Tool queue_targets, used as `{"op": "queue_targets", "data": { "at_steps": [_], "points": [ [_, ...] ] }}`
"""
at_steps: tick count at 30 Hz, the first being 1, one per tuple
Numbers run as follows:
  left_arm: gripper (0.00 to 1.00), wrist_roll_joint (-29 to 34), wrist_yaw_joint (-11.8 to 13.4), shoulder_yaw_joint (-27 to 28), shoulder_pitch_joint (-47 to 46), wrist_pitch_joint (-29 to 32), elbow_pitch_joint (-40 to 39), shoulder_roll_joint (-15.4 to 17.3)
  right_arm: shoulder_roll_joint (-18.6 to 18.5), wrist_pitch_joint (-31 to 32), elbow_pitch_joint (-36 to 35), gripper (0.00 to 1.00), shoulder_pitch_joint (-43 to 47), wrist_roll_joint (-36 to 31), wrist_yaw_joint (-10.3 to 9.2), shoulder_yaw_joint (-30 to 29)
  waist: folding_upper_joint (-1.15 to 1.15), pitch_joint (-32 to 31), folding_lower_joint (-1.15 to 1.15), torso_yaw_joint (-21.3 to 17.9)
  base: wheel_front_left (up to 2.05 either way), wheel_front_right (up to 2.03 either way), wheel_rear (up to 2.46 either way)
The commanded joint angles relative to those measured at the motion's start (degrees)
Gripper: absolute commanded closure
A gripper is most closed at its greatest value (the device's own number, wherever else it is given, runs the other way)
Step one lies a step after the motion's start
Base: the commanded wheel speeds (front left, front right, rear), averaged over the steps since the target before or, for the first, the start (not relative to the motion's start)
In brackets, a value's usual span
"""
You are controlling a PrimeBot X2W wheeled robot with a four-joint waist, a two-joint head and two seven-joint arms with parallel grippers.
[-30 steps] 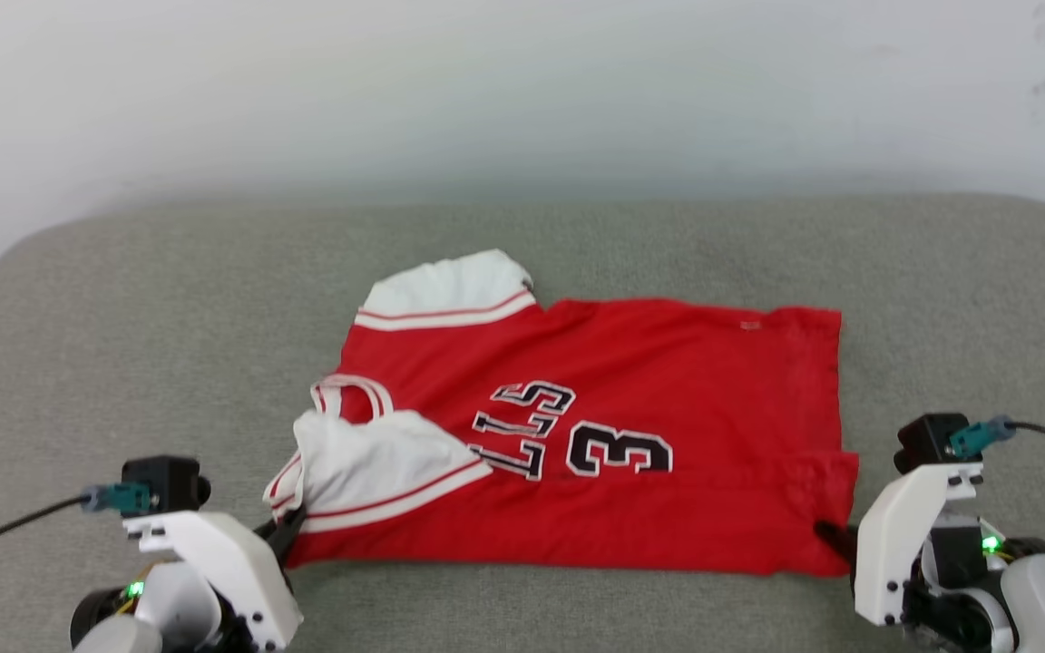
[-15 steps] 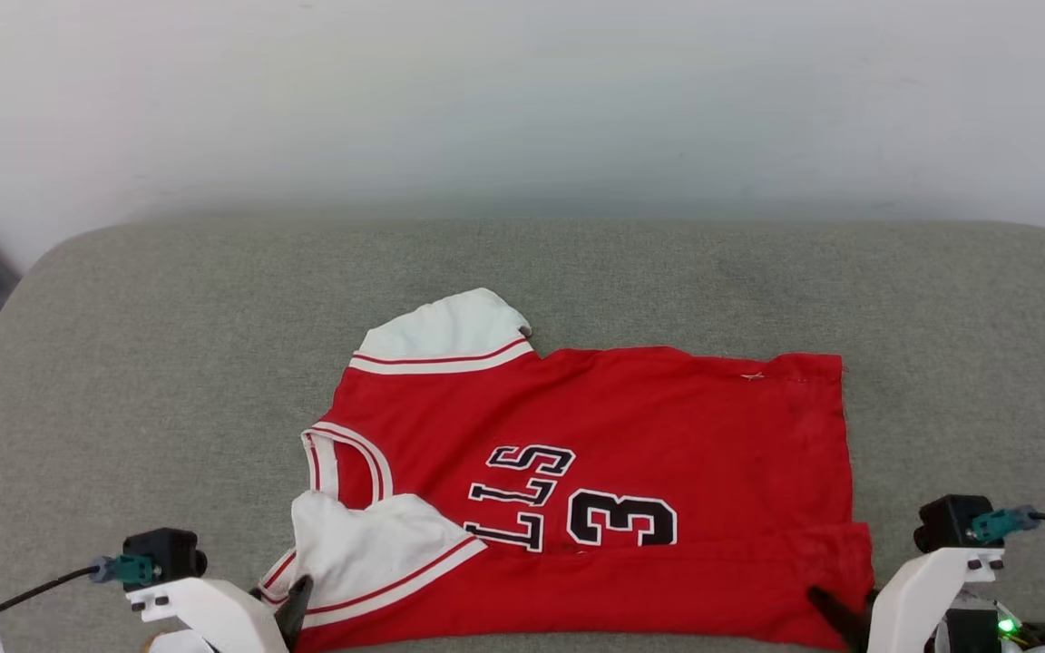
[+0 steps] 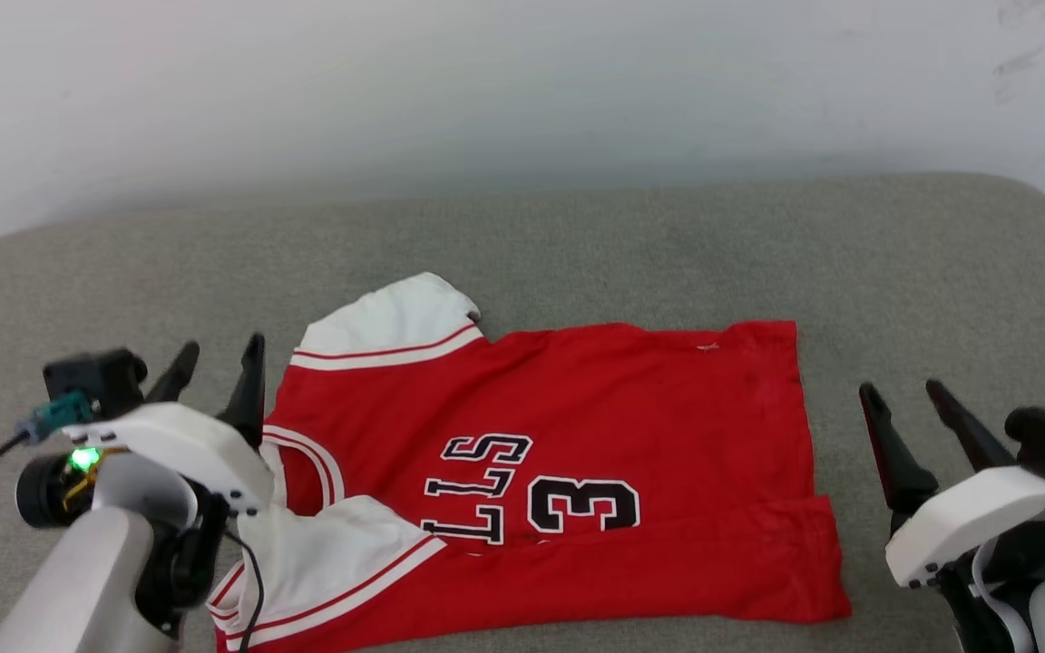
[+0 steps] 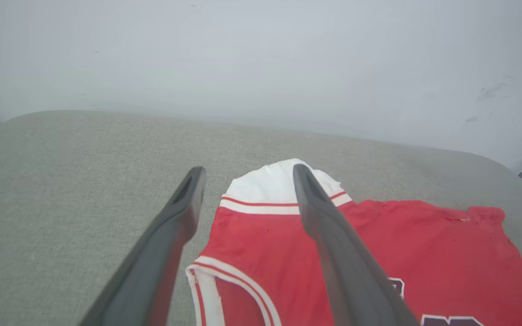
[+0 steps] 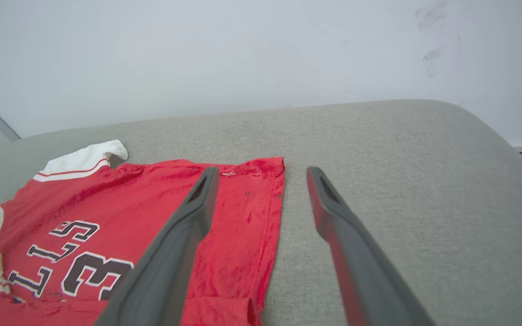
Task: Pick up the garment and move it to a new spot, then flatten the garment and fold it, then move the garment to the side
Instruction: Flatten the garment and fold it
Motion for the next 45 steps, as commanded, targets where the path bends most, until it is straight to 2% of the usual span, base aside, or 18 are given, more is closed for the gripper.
{"op": "queue_targets", "data": {
  "at_steps": [1, 7, 11, 14, 15, 22, 25, 29, 32, 33, 34, 35, 41, 45],
  "points": [
    [0.00, 0.56, -0.14, 0.31, -2.84, -0.13, 0.08, 0.25, 0.98, -1.14, -1.42, 0.00, -1.77, -0.59, 0.00, -0.13, 0.00, 3.87, 0.00, -2.06, 0.00, 0.00, 0.00],
    [0.00, 0.24, -2.49, 1.15, -14.71, 4.26, 2.83, 2.85, 3.27, -4.54, -6.82, 0.00, -7.19, -1.94, 0.00, 0.79, 0.00, 13.41, 0.00, -6.17, 0.00, 0.00, 0.00],
    [0.00, -0.73, -4.74, 0.88, -21.70, 10.01, 5.49, 5.32, 4.46, -6.35, -9.64, 0.00, -9.88, -2.54, 0.00, 1.85, 0.00, 17.95, 0.00, -8.88, 0.00, 0.00, 0.00],
    [0.00, -1.87, -6.63, -0.33, -26.22, 17.01, 7.29, 7.30, 5.15, -7.10, -10.97, 0.00, -10.87, -2.88, -0.01, 2.25, 0.00, 20.56, 0.00, -10.76, 0.00, 0.00, 0.00],
    [0.00, -1.87, -6.63, -0.33, -26.22, 17.01, 7.29, 7.30, 5.15, -7.10, -10.97, 0.00, -10.87, -2.88, -0.01, 2.25, 0.00, 20.56, 0.00, -10.76, 0.00, 0.00, 0.00],
    [0.00, -3.16, -10.84, -5.56, -35.38, 38.62, 10.58, 12.82, 6.48, -8.17, -10.43, 0.00, -11.74, -2.03, 0.00, 2.67, 0.00, 25.06, 0.00, -14.40, 0.00, 0.00, 0.00],
    [0.00, -2.67, -11.18, -7.44, -38.15, 46.14, 11.08, 14.98, 6.84, -8.71, -9.52, 0.00, -12.15, -1.19, 0.00, 3.04, 0.00, 26.74, 0.00, -15.82, 0.00, 0.00, 0.00],
    [0.00, -1.46, -10.37, -10.01, -39.81, 53.78, 12.91, 17.08, 7.10, -9.55, -7.81, 0.00, -12.36, -0.09, 0.00, 3.92, 0.00, 28.57, 0.00, -17.62, 0.00, 0.00, 0.00],
    [0.02, -2.71, -8.68, -11.25, -38.09, 59.75, 15.70, 16.81, 7.13, -10.03, -6.62, 0.00, -12.49, 0.66, -0.01, 4.36, 0.00, 29.12, 0.00, -18.48, 0.00, 0.00, 0.00],
    [0.52, -3.37, -8.21, -11.58, -37.27, 61.48, 16.38, 16.49, 7.15, -10.17, -6.34, 0.00, -12.55, 0.92, -0.01, 4.47, 0.00, 29.20, 0.00, -18.69, 0.00, 0.00, 0.00],
    [0.82, -4.10, -7.81, -11.79, -36.43, 62.57, 16.72, 15.83, 7.17, -10.24, -6.11, 0.00, -12.66, 1.02, 0.00, 4.44, 0.00, 29.23, 0.00, -18.81, 0.00, 0.00, 0.00],
    [1.00, -4.77, -7.43, -11.90, -35.69, 63.47, 16.81, 15.25, 7.17, -10.13, -5.83, 0.00, -12.71, 1.16, -0.01, 4.30, 0.00, 29.25, 0.00, -18.86, 0.00, 0.00, 0.00],
    [1.00, -5.09, -7.80, -10.81, -34.65, 58.39, 15.40, 13.74, 7.19, -7.71, -4.37, 0.00, -14.62, 2.70, 0.00, 4.06, 0.00, 28.03, 0.00, -17.40, 0.00, 0.00, 0.00],
    [1.00, -2.83, -9.18, -10.45, -37.03, 51.48, 14.28, 13.05, 6.01, -1.42, -0.17, 0.00, -18.11, 4.86, -0.01, 4.00, 0.00, 26.25, 0.00, -14.92, 0.00, 0.00, 0.00]
  ]
}}
